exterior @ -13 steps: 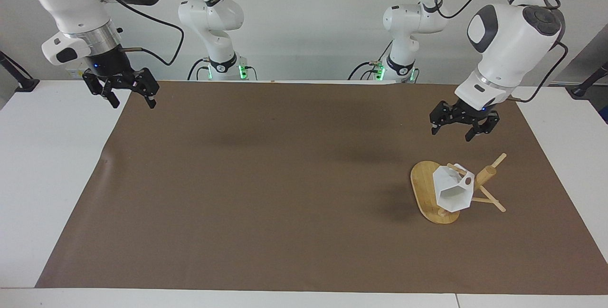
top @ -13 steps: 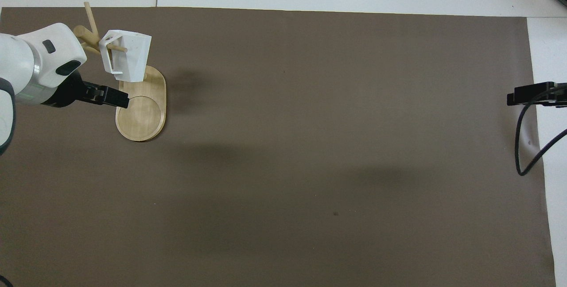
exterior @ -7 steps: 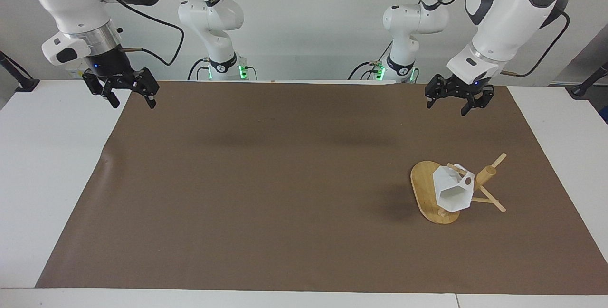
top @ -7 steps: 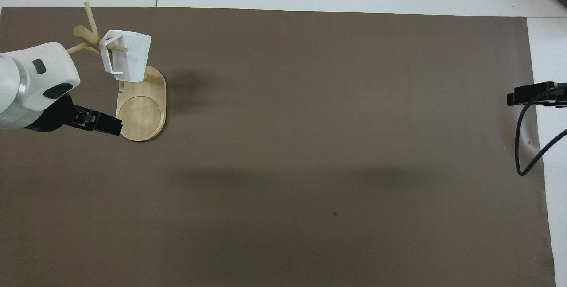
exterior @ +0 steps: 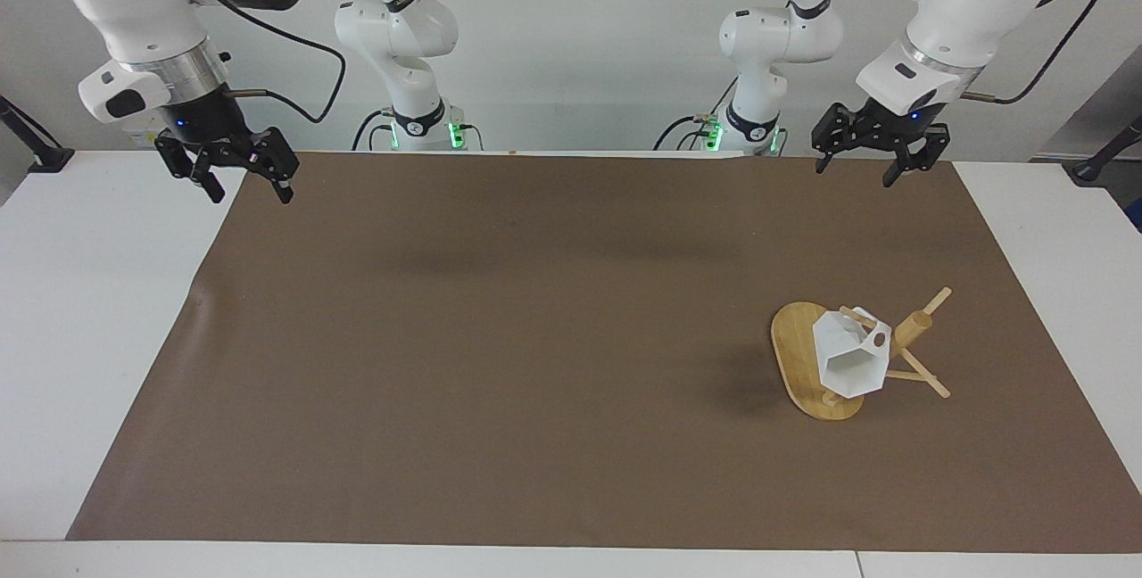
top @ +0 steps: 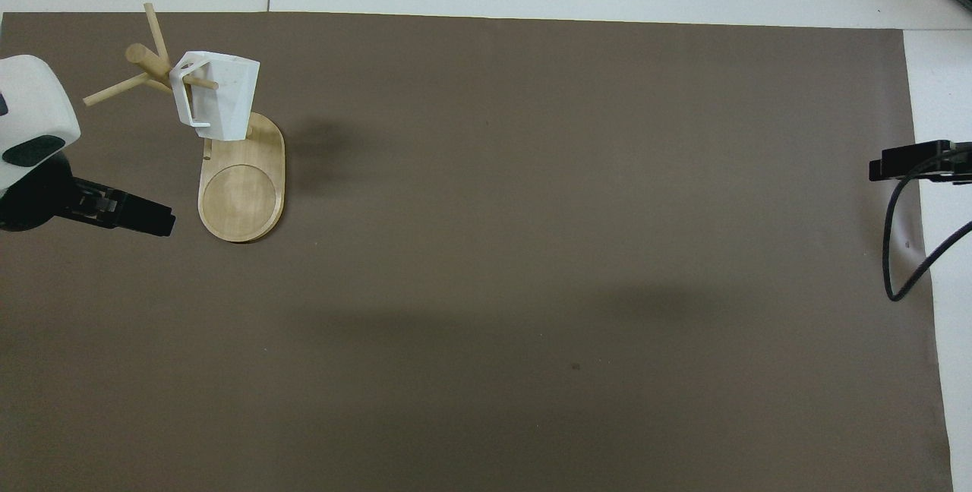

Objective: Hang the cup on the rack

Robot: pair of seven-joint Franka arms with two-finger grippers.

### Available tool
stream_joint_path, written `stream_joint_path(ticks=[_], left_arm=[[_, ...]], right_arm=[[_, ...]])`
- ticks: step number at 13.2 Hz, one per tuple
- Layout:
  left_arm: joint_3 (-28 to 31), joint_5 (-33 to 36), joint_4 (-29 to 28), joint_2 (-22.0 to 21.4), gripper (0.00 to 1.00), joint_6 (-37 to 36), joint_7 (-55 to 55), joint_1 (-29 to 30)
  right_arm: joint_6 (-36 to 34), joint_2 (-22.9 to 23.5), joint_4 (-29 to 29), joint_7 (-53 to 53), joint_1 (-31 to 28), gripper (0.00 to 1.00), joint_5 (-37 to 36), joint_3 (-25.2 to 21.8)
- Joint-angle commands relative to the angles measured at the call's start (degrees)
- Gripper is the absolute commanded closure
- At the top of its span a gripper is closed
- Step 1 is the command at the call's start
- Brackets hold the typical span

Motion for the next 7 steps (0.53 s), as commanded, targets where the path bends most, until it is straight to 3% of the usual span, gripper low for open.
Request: stream_joint_path(ticks=[1,7], left_arm=[[0.2,1.4,2.7,1.6,0.00,-2.4,-0.5,0.2],[0.6,4.4,2.5,0.7,0.00,-2.9,-3.9,0.0]], right_arm=[[-0.7,-1.0,-0.8,0.9,-0.5,0.00,0.9,0.2],[-0.7,-0.9,-0.8,0.9,-0.5,0.00,0.9,0.2]])
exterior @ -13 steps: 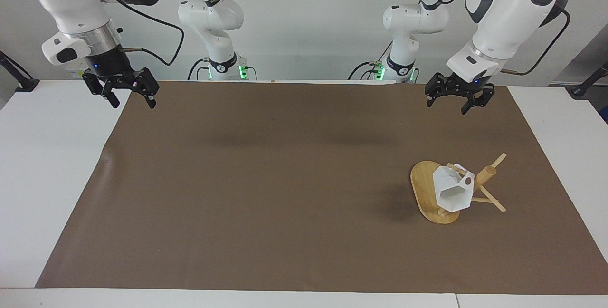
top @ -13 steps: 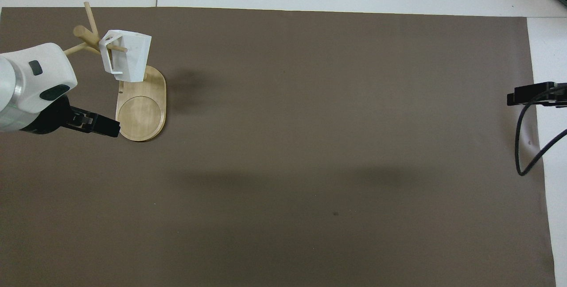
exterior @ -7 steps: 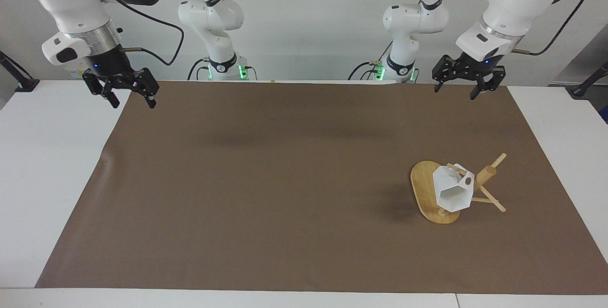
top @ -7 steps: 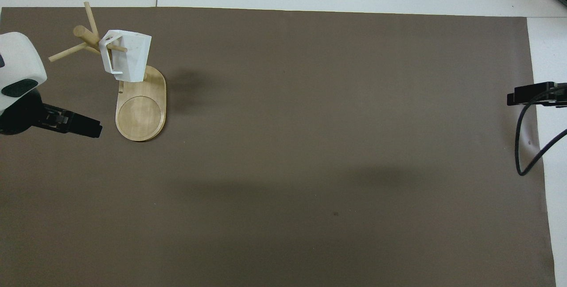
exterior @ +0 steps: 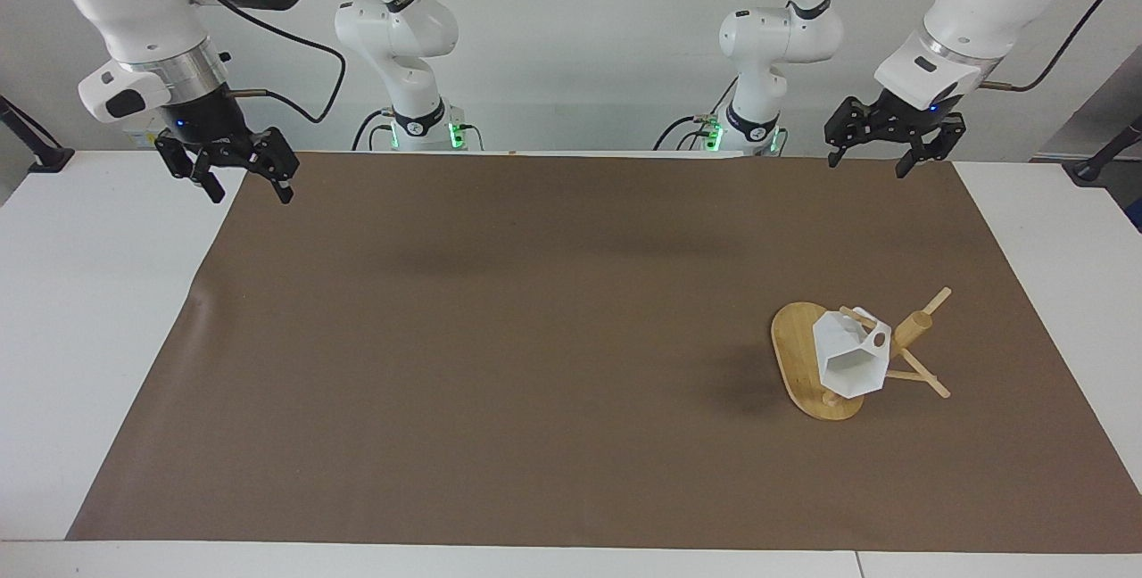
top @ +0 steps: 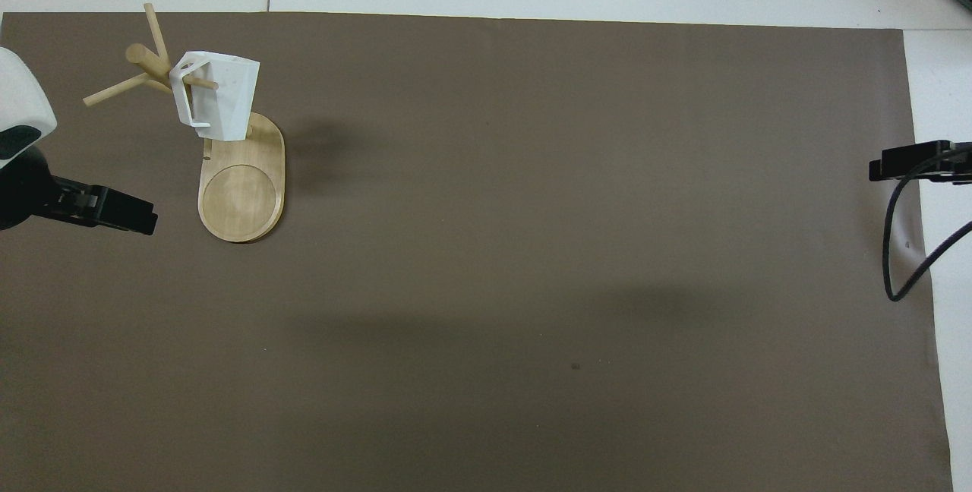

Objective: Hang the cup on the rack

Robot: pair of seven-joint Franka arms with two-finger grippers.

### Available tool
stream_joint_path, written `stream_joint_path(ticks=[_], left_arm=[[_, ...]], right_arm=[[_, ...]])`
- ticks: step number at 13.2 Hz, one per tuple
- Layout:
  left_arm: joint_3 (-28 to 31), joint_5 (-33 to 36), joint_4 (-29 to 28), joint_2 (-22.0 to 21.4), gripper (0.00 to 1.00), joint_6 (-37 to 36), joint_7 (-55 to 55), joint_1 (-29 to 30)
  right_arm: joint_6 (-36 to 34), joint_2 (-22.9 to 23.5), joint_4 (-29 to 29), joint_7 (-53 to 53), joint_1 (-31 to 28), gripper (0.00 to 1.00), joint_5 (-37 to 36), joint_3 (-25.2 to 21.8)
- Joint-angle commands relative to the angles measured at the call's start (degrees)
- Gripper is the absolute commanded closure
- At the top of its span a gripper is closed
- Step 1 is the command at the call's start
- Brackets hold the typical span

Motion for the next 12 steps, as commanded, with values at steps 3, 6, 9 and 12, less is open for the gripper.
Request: stream_joint_path(ticks=[3,6,9,12], left_arm=[[-0.2,2.6,0.9,0.1,0.00,-1.2,-0.9,0.0],[-0.3,2.6,-0.5,-0.4,0.00,-0.5,-0.6,0.0],[-0.3,2.6,-0.8,-0.6,0.00,0.9,-0.9,0.1],[1.1,3.5,-0.7,-0.3,0.00,1.4,-1.0,-0.9]], right_arm=[[-0.7,-1.0,-0.8,0.9,-0.5,0.00,0.9,0.2],[-0.7,-1.0,-0.8,0.9,-0.5,0.00,0.9,0.2],[-0.7,-1.0,-0.8,0.9,-0.5,0.00,0.9,0.2],[-0.7,-1.0,-0.8,0.9,-0.5,0.00,0.9,0.2]])
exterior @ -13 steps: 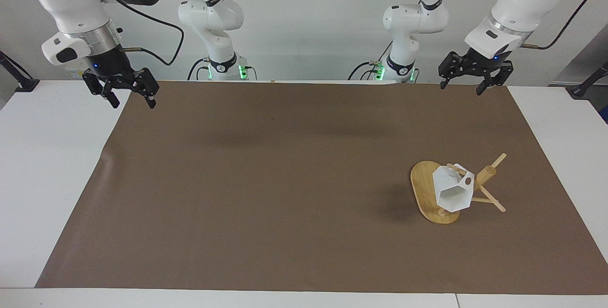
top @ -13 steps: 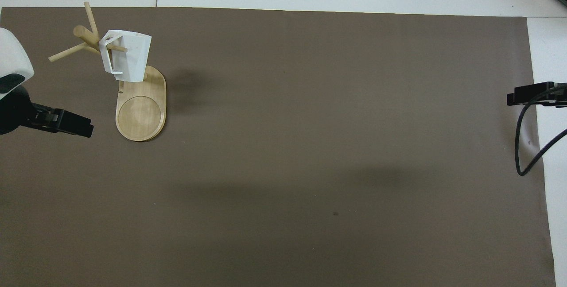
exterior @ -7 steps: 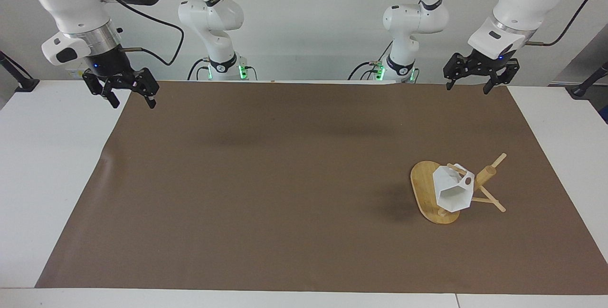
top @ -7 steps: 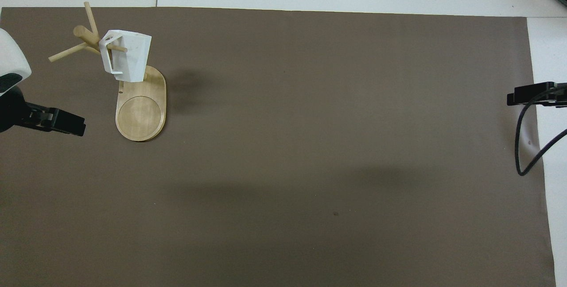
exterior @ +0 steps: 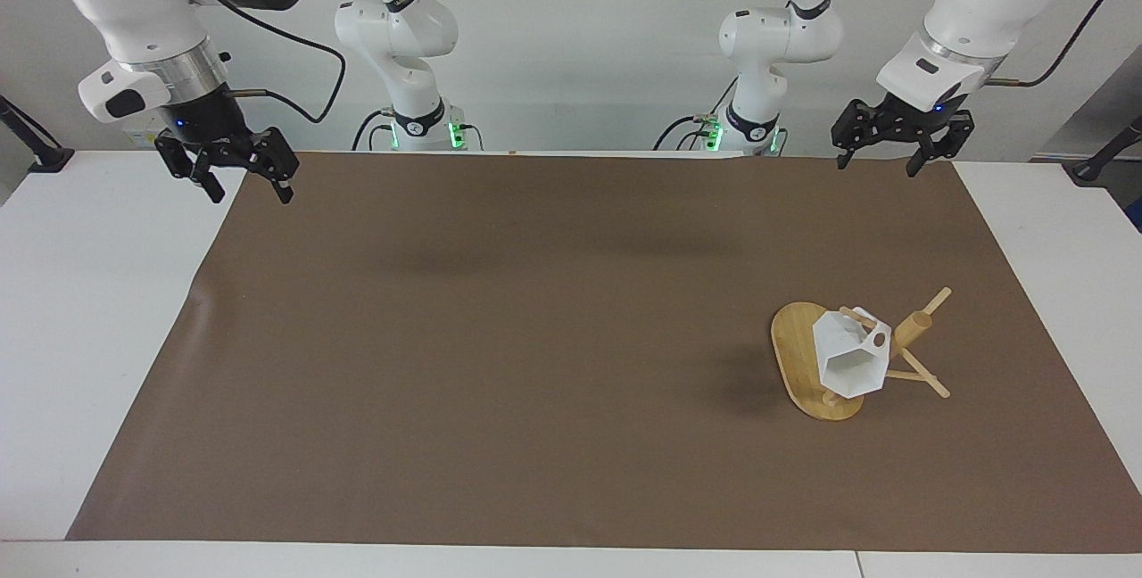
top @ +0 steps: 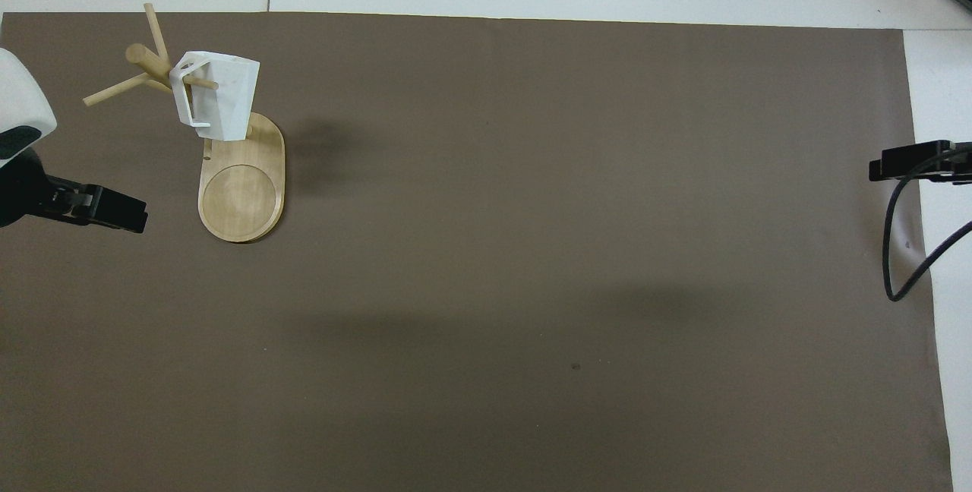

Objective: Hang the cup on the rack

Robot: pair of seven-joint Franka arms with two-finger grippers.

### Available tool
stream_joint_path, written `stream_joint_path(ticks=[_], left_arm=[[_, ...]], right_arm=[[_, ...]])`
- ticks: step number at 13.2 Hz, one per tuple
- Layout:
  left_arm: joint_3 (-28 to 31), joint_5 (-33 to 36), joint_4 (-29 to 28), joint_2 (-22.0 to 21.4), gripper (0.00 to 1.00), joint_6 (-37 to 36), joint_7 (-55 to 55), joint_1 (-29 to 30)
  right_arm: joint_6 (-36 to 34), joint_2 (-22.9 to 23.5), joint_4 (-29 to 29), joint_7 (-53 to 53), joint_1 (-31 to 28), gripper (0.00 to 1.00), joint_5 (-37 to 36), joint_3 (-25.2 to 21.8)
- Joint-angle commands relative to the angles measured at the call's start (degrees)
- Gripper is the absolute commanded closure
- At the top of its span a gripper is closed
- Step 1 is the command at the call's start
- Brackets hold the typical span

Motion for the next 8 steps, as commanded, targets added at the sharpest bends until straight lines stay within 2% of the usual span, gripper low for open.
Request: stream_joint_path(ticks=[1,3,8], left_arm=[[3.4,1.6,-0.1,-0.1,0.00,1.4,-0.7,-1.8],[5.7,1.5,0.0,0.1,0.00,2.3,-0.6,-2.6],[5.7,1.1,0.0,0.1,0.00,2.2,-0.6,-2.2]], right_arm=[[-0.7,-0.9,-0.8,0.9,-0.5,0.00,0.9,0.2],[-0.7,-1.0,-0.8,0.9,-0.5,0.00,0.9,0.2],[-0.7,-0.9,-0.8,0.9,-0.5,0.00,0.9,0.2]])
